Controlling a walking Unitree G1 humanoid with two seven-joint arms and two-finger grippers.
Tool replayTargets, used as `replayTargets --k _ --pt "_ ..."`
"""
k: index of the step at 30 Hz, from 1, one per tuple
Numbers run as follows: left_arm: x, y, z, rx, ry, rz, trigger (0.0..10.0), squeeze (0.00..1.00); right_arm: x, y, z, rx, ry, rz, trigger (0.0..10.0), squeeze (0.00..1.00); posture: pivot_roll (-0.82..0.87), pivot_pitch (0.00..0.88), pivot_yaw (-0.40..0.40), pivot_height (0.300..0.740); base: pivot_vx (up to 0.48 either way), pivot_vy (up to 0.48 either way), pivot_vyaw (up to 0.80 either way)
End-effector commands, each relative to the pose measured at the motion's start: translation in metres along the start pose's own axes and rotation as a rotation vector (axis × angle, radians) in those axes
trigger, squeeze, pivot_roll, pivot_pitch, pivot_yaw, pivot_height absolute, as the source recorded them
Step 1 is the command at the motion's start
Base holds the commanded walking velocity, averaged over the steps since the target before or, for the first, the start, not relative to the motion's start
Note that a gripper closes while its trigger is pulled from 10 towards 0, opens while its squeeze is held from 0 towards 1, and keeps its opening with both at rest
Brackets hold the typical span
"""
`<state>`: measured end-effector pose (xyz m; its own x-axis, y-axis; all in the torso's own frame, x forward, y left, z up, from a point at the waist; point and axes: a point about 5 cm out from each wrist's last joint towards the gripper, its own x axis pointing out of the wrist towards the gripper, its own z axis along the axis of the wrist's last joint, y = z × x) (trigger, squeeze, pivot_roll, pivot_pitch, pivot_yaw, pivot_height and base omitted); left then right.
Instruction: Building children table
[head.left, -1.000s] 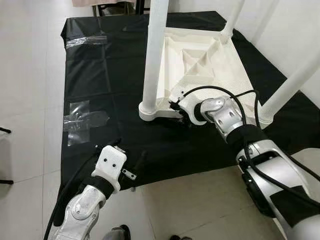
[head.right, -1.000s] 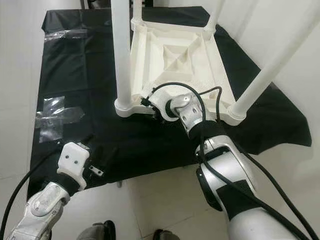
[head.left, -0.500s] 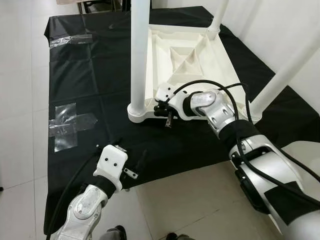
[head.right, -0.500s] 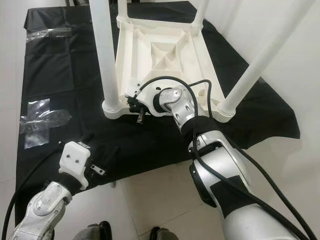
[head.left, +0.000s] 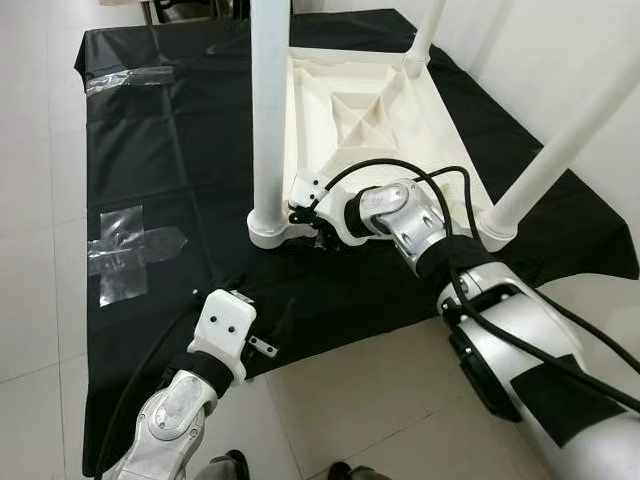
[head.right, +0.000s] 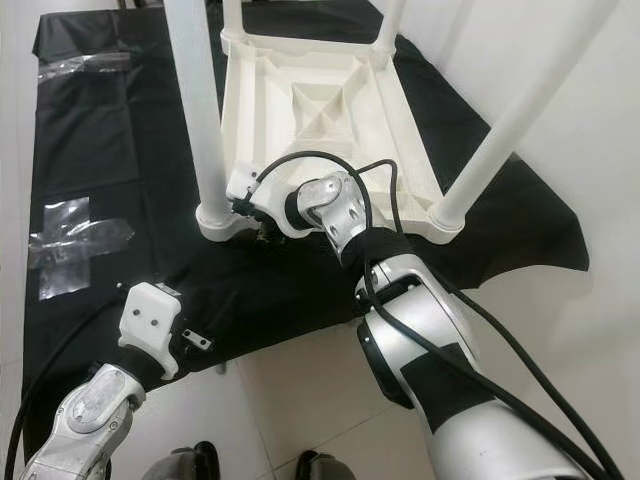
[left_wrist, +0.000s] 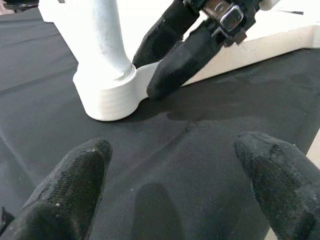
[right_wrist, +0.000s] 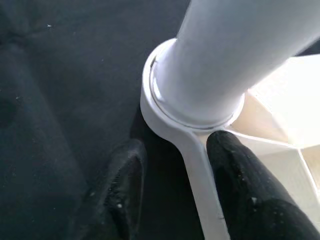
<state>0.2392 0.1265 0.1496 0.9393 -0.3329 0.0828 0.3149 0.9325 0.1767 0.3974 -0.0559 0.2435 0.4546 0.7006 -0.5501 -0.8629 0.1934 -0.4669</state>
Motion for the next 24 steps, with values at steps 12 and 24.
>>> replayTargets --k 12,24 --pt "-0.0026 -0.0047 -0.0013 -0.021 0.013 0.0 10.0 0.0 0.0011 0.0031 -0.0075 0.026 0.123 0.085 4.7 0.0 0.16 0.267 -0.166 0.74 0.0 0.0 0.0" --pt "-0.0033 -0.0071 0.0003 -0.029 0.012 0.001 10.0 0.0 -0.003 -0.0023 -0.0123 0.02 0.149 0.029 10.0 1.0 0.16 0.277 -0.168 0.74 0.0 0.0 0.0"
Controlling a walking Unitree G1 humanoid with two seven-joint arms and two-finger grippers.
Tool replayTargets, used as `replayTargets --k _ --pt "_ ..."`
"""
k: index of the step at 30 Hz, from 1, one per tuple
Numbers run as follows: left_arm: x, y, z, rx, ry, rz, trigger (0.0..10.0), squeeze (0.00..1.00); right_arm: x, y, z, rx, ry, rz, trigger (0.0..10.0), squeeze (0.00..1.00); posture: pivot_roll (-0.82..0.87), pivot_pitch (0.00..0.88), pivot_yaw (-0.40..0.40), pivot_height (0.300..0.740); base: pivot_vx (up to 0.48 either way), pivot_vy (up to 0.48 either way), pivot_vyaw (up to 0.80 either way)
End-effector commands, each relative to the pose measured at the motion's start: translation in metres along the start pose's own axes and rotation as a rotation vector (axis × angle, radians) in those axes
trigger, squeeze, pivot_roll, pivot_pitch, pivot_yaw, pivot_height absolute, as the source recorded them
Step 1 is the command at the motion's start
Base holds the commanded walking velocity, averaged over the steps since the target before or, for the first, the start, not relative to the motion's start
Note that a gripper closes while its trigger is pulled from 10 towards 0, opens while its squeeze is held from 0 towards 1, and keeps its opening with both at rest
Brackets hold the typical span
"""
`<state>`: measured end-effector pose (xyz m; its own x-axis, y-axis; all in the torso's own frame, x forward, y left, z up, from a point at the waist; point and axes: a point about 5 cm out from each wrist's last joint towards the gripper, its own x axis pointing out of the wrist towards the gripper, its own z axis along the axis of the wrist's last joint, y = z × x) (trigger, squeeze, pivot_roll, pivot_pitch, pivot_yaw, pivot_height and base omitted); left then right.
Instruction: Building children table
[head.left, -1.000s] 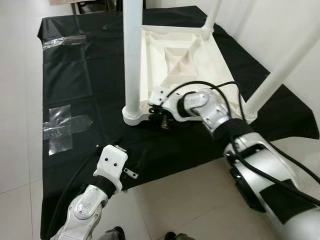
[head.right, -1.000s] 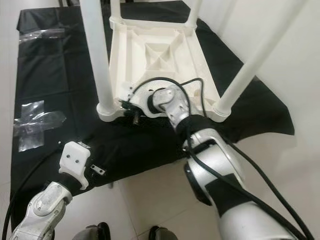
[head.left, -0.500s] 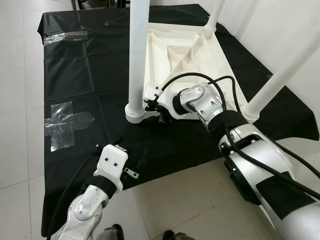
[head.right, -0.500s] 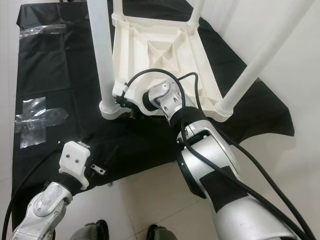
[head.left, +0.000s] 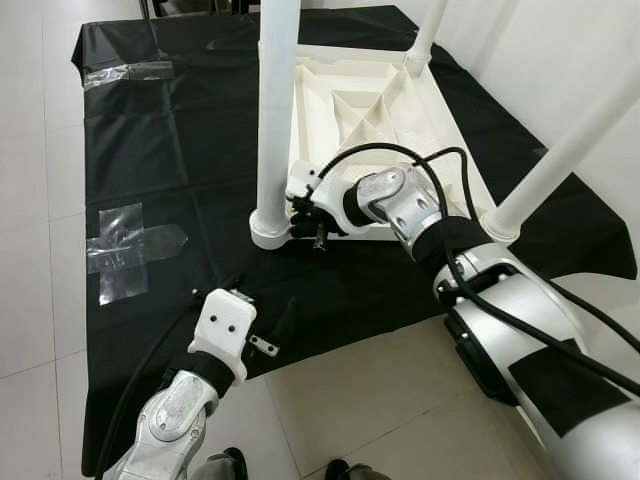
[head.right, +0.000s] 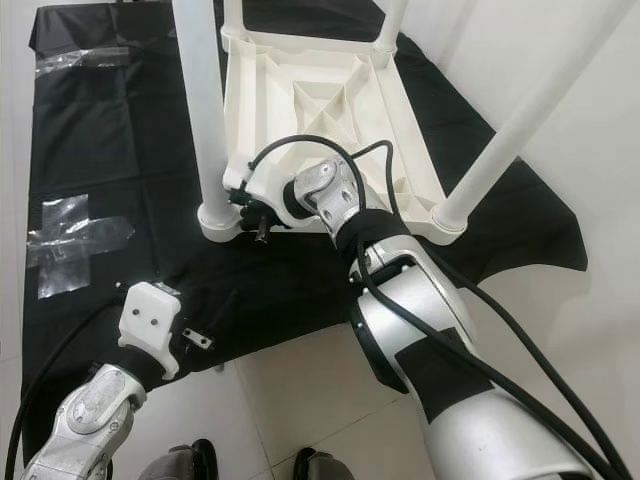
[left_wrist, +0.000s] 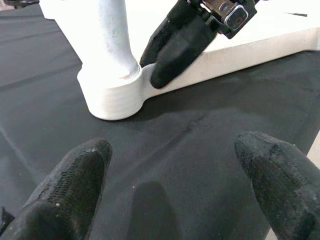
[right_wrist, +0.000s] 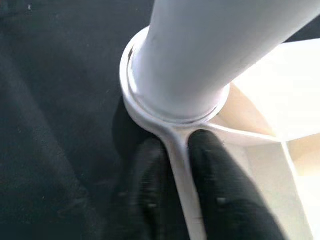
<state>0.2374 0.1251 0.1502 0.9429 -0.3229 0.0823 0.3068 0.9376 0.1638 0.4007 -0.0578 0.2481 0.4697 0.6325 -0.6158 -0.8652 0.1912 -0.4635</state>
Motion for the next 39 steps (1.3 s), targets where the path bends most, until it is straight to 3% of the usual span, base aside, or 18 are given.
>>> replayTargets --k 1,5,6,16,17,18,19,28,39 --pt "-0.002 -0.005 -0.001 -0.017 0.01 -0.009 10.0 0.0 0.0 0.002 -0.013 0.016 0.053 0.028 10.0 1.0 0.16 0.277 -0.168 0.74 0.0 0.0 0.0" --pt "-0.003 -0.006 0.0 -0.017 0.01 -0.01 10.0 0.0 -0.002 0.001 -0.013 0.002 0.066 0.025 10.0 1.0 0.16 0.279 -0.167 0.74 0.0 0.0 0.0" --pt "-0.003 -0.006 0.0 -0.016 0.01 -0.01 10.0 0.0 -0.004 0.0 -0.014 -0.001 0.075 0.032 10.0 0.0 0.16 0.279 -0.168 0.74 0.0 0.0 0.0" --pt "-0.003 -0.006 0.0 -0.016 0.012 -0.011 10.0 0.0 -0.006 -0.003 -0.021 0.068 0.111 -0.009 10.0 0.0 0.16 0.28 -0.172 0.74 0.0 0.0 0.0" --pt "-0.003 -0.006 0.0 -0.016 0.012 -0.011 10.0 0.0 -0.005 -0.002 -0.021 0.076 0.108 -0.005 6.8 0.0 0.16 0.281 -0.172 0.74 0.0 0.0 0.0" --pt "-0.003 -0.007 0.0 -0.016 0.012 -0.011 10.0 0.0 -0.005 -0.002 -0.021 0.078 0.104 0.0 2.1 0.0 0.16 0.281 -0.173 0.74 0.0 0.0 0.0" --pt "-0.003 -0.007 0.0 -0.017 0.012 -0.011 10.0 0.0 -0.004 0.0 -0.021 0.07 0.107 0.012 0.0 0.0 0.16 0.281 -0.174 0.74 0.0 0.0 0.0" --pt "-0.002 -0.01 0.001 -0.018 0.008 -0.011 10.0 0.0 0.0 0.002 -0.015 0.027 0.063 0.022 0.0 0.0 0.13 0.284 -0.193 0.74 0.0 0.0 0.0" --pt "-0.002 -0.009 0.0 -0.017 0.014 -0.019 10.0 0.0 0.01 0.015 0.013 -0.168 -0.113 0.088 0.0 0.0 0.14 0.284 -0.178 0.74 0.0 0.0 0.0"
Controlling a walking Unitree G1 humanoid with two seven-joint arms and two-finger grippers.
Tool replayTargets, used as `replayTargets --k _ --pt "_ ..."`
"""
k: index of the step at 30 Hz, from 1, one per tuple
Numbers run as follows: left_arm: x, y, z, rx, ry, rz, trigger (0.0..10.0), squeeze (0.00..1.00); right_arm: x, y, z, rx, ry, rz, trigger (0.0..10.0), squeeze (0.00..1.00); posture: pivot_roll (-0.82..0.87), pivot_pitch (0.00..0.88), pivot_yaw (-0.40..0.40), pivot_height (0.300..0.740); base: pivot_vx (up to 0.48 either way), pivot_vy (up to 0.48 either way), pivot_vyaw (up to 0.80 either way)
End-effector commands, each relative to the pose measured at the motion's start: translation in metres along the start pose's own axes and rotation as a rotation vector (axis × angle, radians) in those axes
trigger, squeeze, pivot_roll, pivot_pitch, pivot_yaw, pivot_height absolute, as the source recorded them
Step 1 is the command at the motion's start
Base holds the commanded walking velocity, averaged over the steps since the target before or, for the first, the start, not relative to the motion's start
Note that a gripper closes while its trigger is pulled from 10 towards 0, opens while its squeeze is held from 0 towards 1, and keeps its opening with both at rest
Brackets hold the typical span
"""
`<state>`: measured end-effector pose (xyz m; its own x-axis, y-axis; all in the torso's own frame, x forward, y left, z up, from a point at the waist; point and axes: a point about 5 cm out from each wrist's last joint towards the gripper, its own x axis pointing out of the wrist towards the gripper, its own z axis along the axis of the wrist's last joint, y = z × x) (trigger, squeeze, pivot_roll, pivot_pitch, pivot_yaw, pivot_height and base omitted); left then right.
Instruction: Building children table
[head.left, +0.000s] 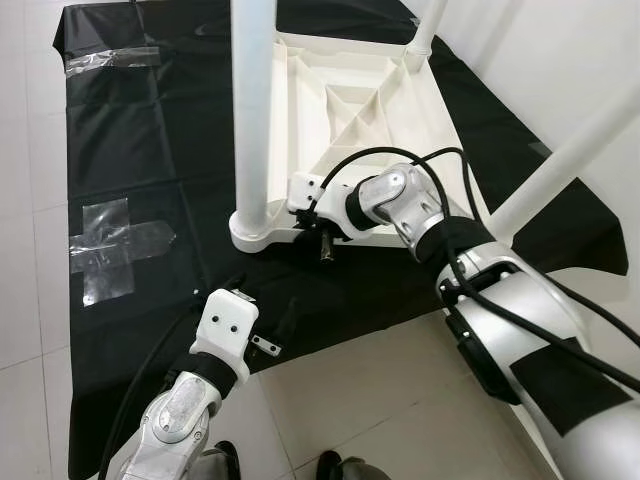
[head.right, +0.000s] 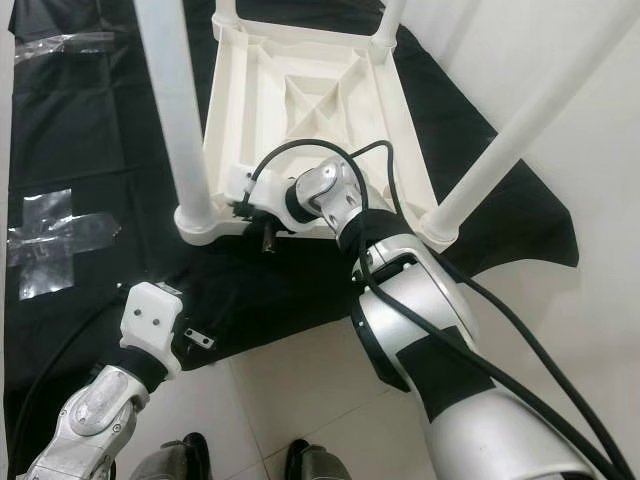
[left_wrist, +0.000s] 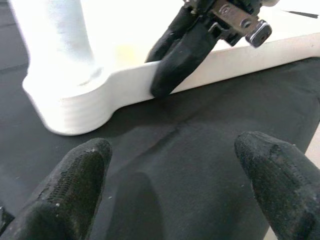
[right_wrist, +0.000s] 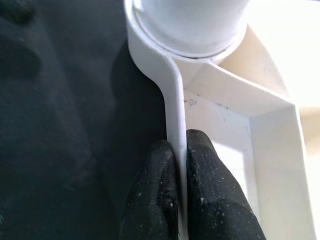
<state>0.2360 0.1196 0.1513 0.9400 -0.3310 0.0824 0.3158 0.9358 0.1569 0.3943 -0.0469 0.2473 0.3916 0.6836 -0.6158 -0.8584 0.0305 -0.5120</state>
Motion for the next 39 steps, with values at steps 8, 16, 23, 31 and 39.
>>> replayTargets --k 8,16,23,31,39 --pt "-0.003 -0.003 -0.001 -0.005 0.019 -0.012 10.0 0.0 0.014 0.016 0.029 -0.199 -0.188 0.077 10.0 0.0 0.16 0.287 -0.169 0.74 0.0 0.0 0.0" --pt "-0.003 -0.002 -0.001 -0.006 0.019 -0.01 10.0 0.0 0.015 0.029 0.044 -0.38 -0.302 0.152 10.0 0.0 0.16 0.287 -0.171 0.74 0.0 0.0 0.0" --pt "-0.004 -0.001 -0.002 -0.006 0.022 -0.011 10.0 0.0 0.013 0.038 0.057 -0.474 -0.407 0.193 10.0 0.0 0.16 0.288 -0.166 0.74 0.0 0.0 0.0" --pt "-0.003 -0.001 -0.002 -0.004 0.025 -0.014 10.0 0.0 0.013 0.051 0.077 -0.501 -0.556 0.262 10.0 0.0 0.17 0.289 -0.162 0.74 0.0 0.0 0.0" --pt "-0.003 -0.001 -0.002 -0.003 0.025 -0.016 10.0 0.0 0.01 0.067 0.095 -0.5 -0.7 0.341 10.0 0.0 0.17 0.288 -0.162 0.74 0.0 0.0 0.0"
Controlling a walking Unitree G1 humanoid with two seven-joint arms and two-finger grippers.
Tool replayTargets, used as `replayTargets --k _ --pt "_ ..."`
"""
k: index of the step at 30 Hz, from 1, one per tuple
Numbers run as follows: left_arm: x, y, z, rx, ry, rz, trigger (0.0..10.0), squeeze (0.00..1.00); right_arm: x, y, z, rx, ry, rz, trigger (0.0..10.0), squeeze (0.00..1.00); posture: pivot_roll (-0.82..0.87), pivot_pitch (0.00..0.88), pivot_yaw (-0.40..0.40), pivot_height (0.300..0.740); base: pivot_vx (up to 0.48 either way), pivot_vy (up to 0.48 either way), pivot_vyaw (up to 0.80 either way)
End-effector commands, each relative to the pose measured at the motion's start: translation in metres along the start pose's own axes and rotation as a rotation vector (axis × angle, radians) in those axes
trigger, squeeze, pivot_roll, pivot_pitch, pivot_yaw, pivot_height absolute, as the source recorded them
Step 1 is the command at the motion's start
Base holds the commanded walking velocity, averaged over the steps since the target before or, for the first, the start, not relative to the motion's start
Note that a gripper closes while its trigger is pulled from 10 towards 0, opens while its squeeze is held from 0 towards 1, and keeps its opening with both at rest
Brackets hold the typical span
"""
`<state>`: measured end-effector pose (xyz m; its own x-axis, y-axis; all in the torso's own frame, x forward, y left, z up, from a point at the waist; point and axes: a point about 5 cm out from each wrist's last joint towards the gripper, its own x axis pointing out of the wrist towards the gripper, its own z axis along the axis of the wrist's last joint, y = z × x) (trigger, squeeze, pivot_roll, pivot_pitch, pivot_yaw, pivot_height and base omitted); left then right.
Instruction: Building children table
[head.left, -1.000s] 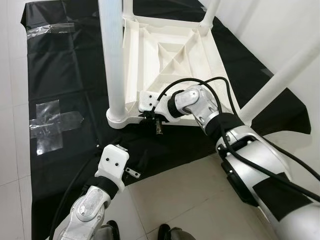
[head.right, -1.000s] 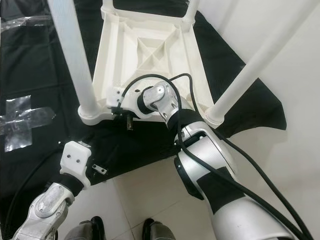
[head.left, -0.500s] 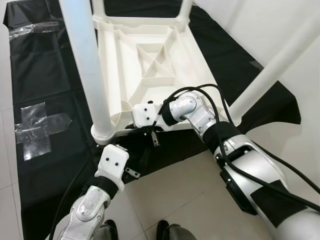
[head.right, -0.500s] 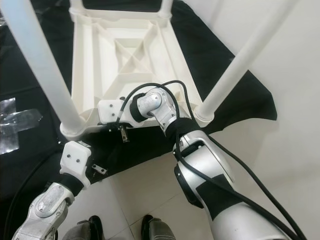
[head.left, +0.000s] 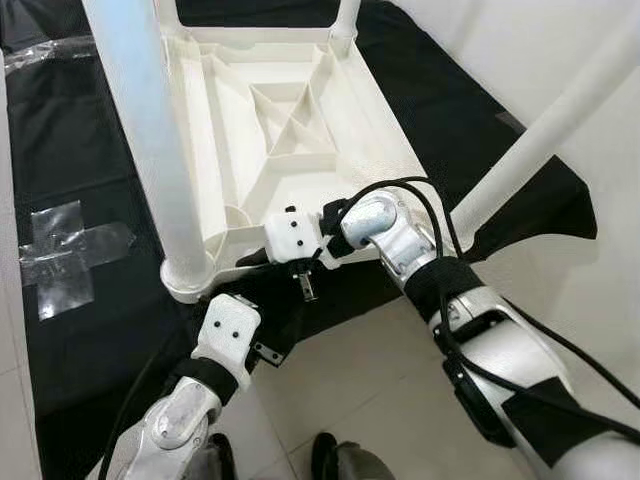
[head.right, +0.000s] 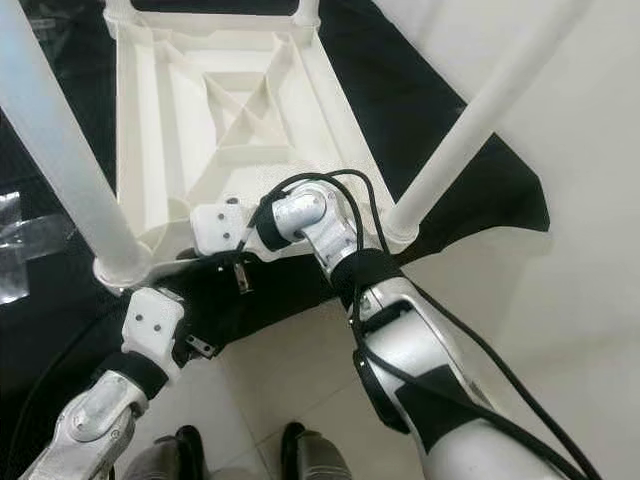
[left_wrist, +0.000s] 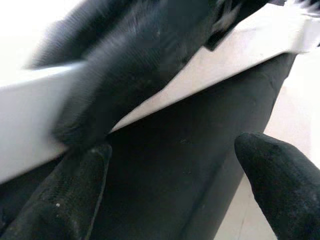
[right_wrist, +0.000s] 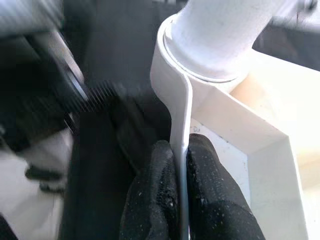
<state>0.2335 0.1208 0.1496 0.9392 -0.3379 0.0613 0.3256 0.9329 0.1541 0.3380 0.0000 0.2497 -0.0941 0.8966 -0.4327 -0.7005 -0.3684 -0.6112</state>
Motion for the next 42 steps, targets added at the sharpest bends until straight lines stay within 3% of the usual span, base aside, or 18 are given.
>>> replayTargets --k 1,6,11,14,19,20,27,32,42 --pt "0.0 -0.001 0.0 0.001 0.005 -0.006 10.0 0.0 0.025 0.0 0.037 -0.137 -0.187 0.082 10.0 0.0 0.17 0.288 -0.162 0.74 0.0 0.0 0.0" --pt "0.0 -0.001 0.0 0.0 0.006 -0.005 10.0 0.0 0.028 0.002 0.047 -0.14 -0.24 0.095 10.0 0.0 0.17 0.289 -0.161 0.74 0.0 0.0 0.0" --pt "-0.001 -0.001 0.0 -0.001 0.007 -0.006 10.0 0.0 0.032 0.003 0.048 -0.151 -0.223 0.071 10.0 0.0 0.17 0.289 -0.161 0.74 0.0 0.0 0.0" --pt "0.0 -0.001 0.0 0.0 0.007 -0.007 10.0 0.0 0.041 -0.003 0.044 -0.163 -0.144 -0.024 10.0 0.0 0.17 0.289 -0.16 0.74 0.0 0.0 0.0" --pt "0.0 -0.001 0.0 0.001 0.008 -0.008 10.0 0.0 0.049 -0.016 0.041 -0.089 -0.075 -0.166 10.0 0.0 0.17 0.289 -0.16 0.74 0.0 0.0 0.0" --pt "0.0 -0.001 0.0 0.002 0.008 -0.008 10.0 0.0 0.052 -0.022 0.045 -0.06 -0.087 -0.217 10.0 1.0 0.17 0.29 -0.16 0.74 0.0 0.0 0.0" --pt "0.0 -0.001 0.0 0.001 0.008 -0.006 10.0 0.0 0.048 -0.025 0.056 -0.064 -0.173 -0.212 10.0 1.0 0.17 0.29 -0.162 0.74 0.0 0.0 0.0" --pt "0.0 0.0 0.0 0.0 0.008 -0.007 10.0 0.0 0.033 -0.025 0.046 -0.045 -0.162 -0.218 10.0 1.0 0.16 0.288 -0.159 0.74 0.0 0.0 0.0" --pt "-0.002 -0.007 0.003 0.052 0.021 -0.09 10.0 0.0 0.0 -0.033 0.021 0.095 -0.119 -0.389 10.0 1.0 0.16 0.285 -0.153 0.74 0.0 0.0 0.0"
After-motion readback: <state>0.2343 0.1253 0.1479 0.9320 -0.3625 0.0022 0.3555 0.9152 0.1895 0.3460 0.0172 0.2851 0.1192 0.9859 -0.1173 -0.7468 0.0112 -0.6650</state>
